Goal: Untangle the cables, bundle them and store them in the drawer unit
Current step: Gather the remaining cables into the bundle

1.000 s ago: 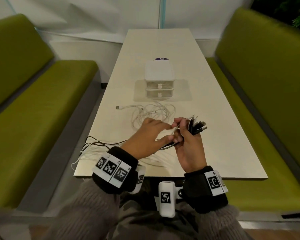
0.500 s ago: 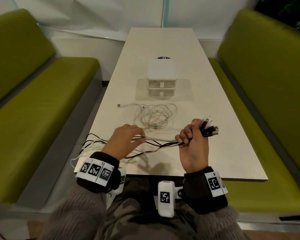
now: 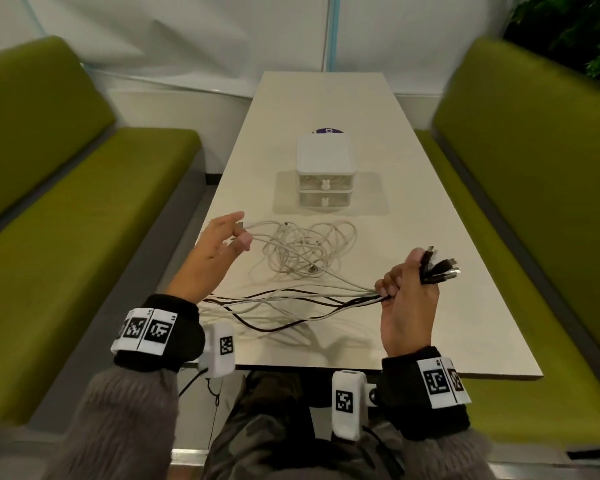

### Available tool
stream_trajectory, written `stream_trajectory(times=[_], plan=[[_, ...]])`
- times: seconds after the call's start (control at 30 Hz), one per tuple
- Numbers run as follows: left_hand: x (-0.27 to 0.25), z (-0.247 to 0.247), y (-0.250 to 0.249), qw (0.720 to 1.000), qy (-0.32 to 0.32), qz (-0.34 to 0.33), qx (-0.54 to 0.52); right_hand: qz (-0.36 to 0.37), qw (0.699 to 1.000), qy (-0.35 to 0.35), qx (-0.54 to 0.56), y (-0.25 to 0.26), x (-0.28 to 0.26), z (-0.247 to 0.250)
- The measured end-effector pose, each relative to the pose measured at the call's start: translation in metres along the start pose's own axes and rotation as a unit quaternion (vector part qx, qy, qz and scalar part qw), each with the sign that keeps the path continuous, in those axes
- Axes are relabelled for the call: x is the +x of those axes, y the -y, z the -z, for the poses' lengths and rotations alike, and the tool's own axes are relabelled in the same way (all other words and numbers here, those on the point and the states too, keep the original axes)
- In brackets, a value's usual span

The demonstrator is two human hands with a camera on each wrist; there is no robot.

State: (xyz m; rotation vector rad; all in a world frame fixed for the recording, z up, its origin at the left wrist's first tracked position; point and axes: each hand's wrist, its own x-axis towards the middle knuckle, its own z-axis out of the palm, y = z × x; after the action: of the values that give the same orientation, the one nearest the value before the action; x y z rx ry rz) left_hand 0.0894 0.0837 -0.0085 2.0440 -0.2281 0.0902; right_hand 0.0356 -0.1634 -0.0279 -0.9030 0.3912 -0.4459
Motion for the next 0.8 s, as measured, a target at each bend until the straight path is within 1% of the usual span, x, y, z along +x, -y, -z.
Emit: stream_trajectory(times=[0.07, 0.13, 0.17, 0.2, 0.27, 0.37, 0.4, 0.53, 0.6, 0.63, 0.7, 0.8], plan=[[0.001, -0.009, -0.008, 0.995, -0.007, -0.019, -0.102, 0.016, 0.999, 0.012, -0.036, -0.002, -0.002, -0.002], [0.002, -0.02, -0.018, 0.979, -0.024, -0.046, -0.195, 0.025, 0.997, 0.03, -0.074, -0.004, -0.005, -0.005], [0.002, -0.025, -0.023, 0.974, -0.03, -0.06, -0.216, 0.033, 0.994, 0.043, -0.096, -0.004, -0.006, -0.006], [0.002, -0.031, -0.029, 0.973, -0.03, -0.072, -0.215, 0.045, 0.99, 0.062, -0.119, -0.004, -0.008, -0.007], [0.002, -0.044, -0.04, 0.981, -0.003, -0.105, -0.164, 0.069, 0.979, 0.108, -0.156, -0.003, -0.013, -0.011], [0.002, -0.065, -0.048, 0.983, 0.085, -0.146, -0.065, 0.085, 0.966, 0.167, -0.179, -0.004, -0.019, -0.015], [0.002, -0.07, -0.048, 0.982, 0.103, -0.152, -0.045, 0.083, 0.963, 0.181, -0.181, -0.005, -0.02, -0.017], [0.001, -0.078, -0.047, 0.98, 0.123, -0.157, -0.022, 0.079, 0.953, 0.194, -0.221, -0.002, -0.018, -0.015], [0.0, -0.078, -0.045, 0.979, 0.142, -0.143, -0.026, 0.088, 0.948, 0.188, -0.241, -0.002, -0.015, -0.013], [0.0, -0.077, -0.043, 0.979, 0.15, -0.131, -0.036, 0.094, 0.95, 0.173, -0.243, -0.003, -0.013, -0.012], [0.0, -0.073, -0.036, 0.978, 0.169, -0.113, -0.044, 0.084, 0.966, 0.127, -0.208, -0.006, -0.009, -0.01], [-0.003, -0.065, -0.019, 0.975, 0.197, -0.1, 0.024, 0.059, 0.984, 0.079, -0.15, -0.005, -0.004, -0.006]])
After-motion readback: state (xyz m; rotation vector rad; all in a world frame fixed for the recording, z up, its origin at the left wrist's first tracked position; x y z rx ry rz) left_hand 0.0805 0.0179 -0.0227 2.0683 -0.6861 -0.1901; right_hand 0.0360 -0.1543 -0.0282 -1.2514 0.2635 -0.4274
